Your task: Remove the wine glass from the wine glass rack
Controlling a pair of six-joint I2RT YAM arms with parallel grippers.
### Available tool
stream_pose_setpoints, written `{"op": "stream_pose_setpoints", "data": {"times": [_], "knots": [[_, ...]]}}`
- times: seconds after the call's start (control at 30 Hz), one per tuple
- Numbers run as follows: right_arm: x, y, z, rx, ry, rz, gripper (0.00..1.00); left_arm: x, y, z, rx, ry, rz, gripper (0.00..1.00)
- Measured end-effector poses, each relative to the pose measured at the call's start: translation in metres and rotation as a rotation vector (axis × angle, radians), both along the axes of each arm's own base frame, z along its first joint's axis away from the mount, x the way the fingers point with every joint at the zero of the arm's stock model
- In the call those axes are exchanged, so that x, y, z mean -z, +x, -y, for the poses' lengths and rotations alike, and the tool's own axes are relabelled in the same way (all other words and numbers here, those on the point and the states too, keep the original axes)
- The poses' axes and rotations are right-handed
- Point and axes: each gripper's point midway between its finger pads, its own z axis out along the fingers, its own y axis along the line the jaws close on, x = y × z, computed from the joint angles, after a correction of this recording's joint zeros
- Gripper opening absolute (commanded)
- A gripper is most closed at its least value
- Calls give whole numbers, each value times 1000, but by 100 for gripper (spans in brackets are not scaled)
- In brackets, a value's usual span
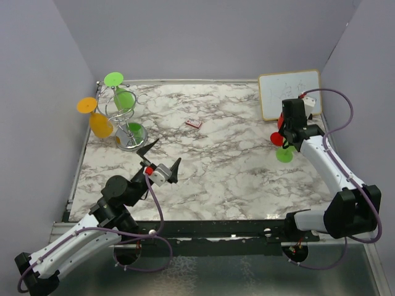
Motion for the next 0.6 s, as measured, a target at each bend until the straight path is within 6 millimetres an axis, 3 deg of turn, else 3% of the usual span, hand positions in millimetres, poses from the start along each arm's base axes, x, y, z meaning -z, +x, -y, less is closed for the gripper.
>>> {"op": "stream_pose_setpoints", "data": {"times": [0.17,0.33,0.43,0.6], "knots": [[-19,1,-7,-51,21,44,45,0,4,-3,-21,-23,-23,99],[-57,1,-17,-130,49,135,49,-6,9,-4,-36,-50,-49,99],[-82,0,-44,-316,108,209,51,-9,13,-4,-47,-76,-72,99],[-125,-17,-118,-752,268,402,57,-18,22,3,-56,-93,-115,99]]}}
